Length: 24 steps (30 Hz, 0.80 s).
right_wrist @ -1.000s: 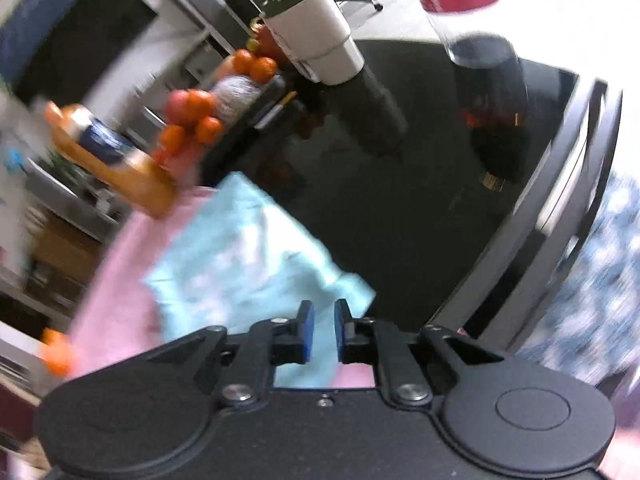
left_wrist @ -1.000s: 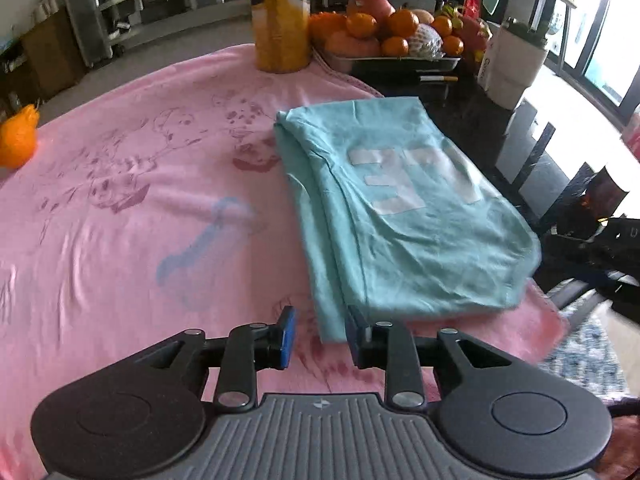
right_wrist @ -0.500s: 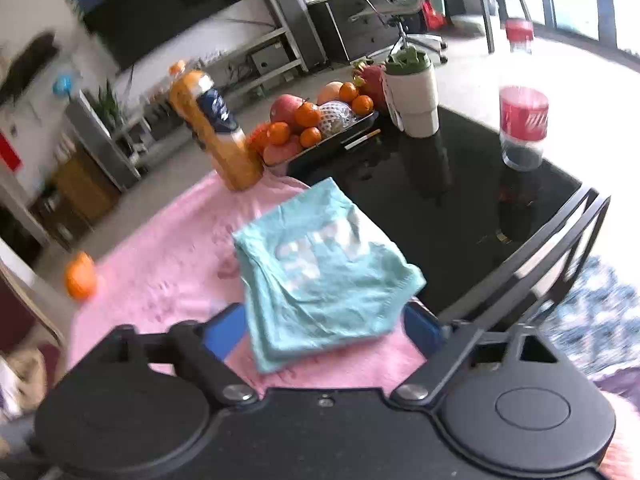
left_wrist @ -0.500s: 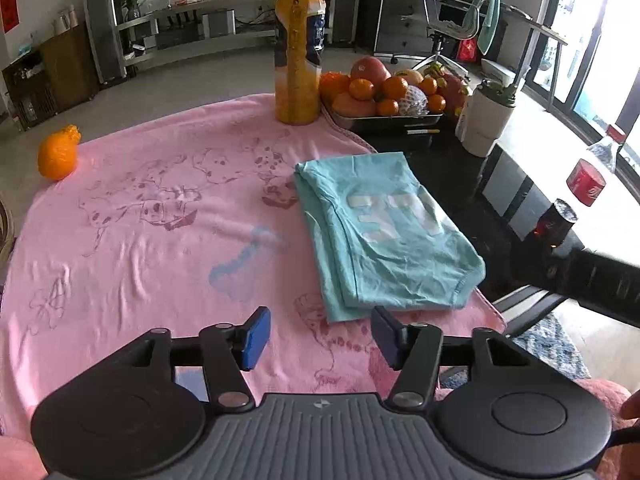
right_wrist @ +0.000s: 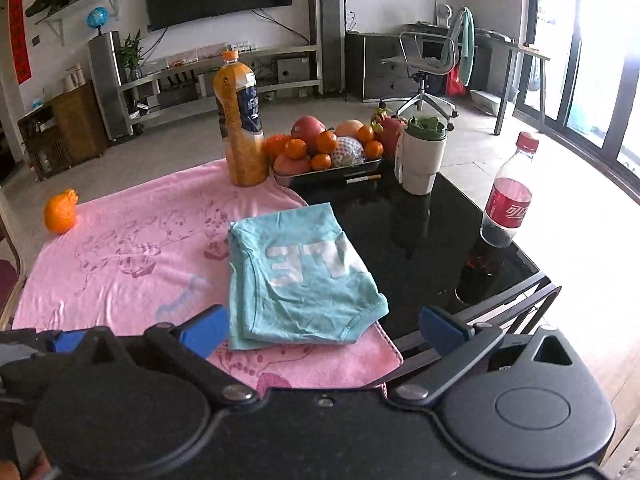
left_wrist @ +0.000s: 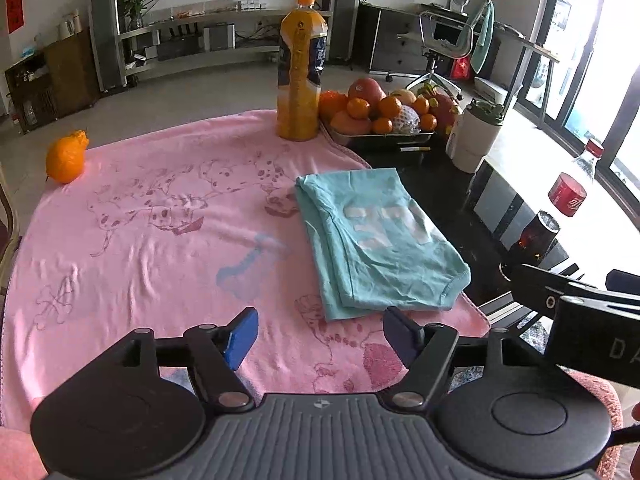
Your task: Fold clothes
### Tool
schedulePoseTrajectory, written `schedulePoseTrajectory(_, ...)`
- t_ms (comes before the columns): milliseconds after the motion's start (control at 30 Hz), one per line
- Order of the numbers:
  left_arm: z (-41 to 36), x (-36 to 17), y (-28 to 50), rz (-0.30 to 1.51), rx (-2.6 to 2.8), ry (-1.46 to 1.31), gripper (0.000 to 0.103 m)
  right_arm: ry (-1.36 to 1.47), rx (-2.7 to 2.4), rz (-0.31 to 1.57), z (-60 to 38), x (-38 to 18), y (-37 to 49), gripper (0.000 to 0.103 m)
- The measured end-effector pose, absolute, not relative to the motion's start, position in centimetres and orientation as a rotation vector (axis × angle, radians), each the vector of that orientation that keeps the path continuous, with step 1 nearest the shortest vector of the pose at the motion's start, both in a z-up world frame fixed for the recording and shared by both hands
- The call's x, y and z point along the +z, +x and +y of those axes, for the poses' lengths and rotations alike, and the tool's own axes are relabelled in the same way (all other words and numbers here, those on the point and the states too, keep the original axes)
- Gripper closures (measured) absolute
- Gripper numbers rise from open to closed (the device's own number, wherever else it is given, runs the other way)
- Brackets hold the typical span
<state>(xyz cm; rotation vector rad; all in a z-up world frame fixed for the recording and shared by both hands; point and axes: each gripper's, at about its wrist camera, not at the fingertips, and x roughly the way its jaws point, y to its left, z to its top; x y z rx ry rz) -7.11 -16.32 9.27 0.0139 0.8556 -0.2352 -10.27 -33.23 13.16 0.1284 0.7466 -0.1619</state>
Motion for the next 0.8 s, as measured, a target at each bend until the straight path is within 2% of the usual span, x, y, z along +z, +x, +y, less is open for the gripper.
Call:
schedulePoseTrajectory(400, -16.7, 8.1, -6.9, 0.885, -0.248, 0.016, 0.035, 0.146, -0.172, 0.771, -33.6, 12.1, -10.3, 0.0)
schedulePoseTrajectory(800, -16.9, 8.0, -7.0, 0.838, -0.234, 0.042, 0.031, 0.169, -0.17, 0.781, -33.8, 11.4, -10.2, 0.0)
